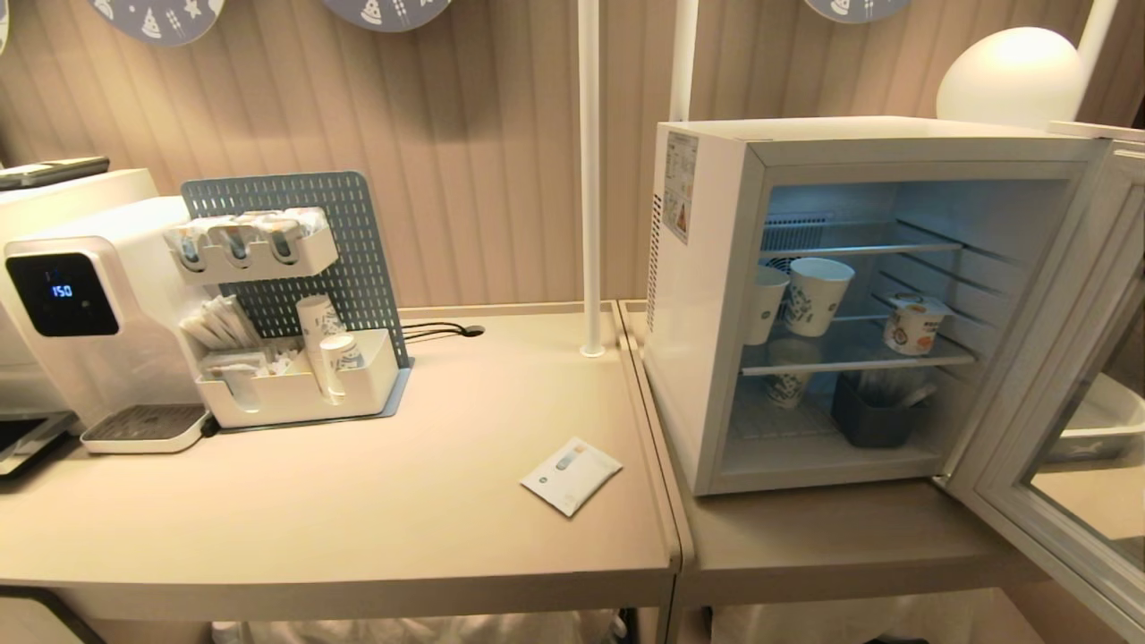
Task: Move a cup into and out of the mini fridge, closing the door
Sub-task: Close the freezer door
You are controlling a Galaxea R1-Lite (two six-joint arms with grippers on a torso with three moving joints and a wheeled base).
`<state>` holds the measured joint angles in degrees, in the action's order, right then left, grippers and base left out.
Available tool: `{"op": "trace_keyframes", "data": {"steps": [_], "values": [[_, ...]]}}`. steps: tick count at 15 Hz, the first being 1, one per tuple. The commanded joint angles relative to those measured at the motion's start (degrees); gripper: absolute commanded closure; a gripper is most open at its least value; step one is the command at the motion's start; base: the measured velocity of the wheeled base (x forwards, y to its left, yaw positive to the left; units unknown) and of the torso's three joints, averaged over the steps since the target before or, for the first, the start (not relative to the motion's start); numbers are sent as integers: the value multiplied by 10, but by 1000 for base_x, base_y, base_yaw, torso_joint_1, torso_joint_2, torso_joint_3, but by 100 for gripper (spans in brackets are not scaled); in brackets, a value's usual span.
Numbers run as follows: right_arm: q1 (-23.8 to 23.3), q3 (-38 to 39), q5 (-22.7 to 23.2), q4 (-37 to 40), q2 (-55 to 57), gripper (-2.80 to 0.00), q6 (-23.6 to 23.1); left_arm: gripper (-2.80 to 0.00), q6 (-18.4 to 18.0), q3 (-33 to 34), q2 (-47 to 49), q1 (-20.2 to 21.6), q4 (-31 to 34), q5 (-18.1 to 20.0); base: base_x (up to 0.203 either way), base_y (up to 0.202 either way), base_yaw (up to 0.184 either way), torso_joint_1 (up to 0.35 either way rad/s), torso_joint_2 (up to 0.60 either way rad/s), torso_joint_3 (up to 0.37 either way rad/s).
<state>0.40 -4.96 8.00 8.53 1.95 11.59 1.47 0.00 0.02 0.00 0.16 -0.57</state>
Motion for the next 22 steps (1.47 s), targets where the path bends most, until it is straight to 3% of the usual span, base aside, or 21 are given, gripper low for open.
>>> {"op": "trace_keyframes", "data": {"steps": [1,3,11,18,22], "values": [[-1,6,-75,-1,-20,0,-9,0,0,1,0,1,0,0,0,0,0,0,0,0],[-1,0,-111,36,-19,0,-87,0,0,1,0,0,0,0,0,0,0,0,0,0],[-1,-8,-113,55,-19,0,-83,0,0,1,0,0,0,0,0,0,0,0,0,0],[-1,-3,-109,48,-19,0,-85,0,0,1,0,0,0,0,-182,0,-1,2,4,1],[-1,23,-100,-30,-20,0,-95,0,0,1,0,0,0,0,-100,0,0,2,-2,6]]}}
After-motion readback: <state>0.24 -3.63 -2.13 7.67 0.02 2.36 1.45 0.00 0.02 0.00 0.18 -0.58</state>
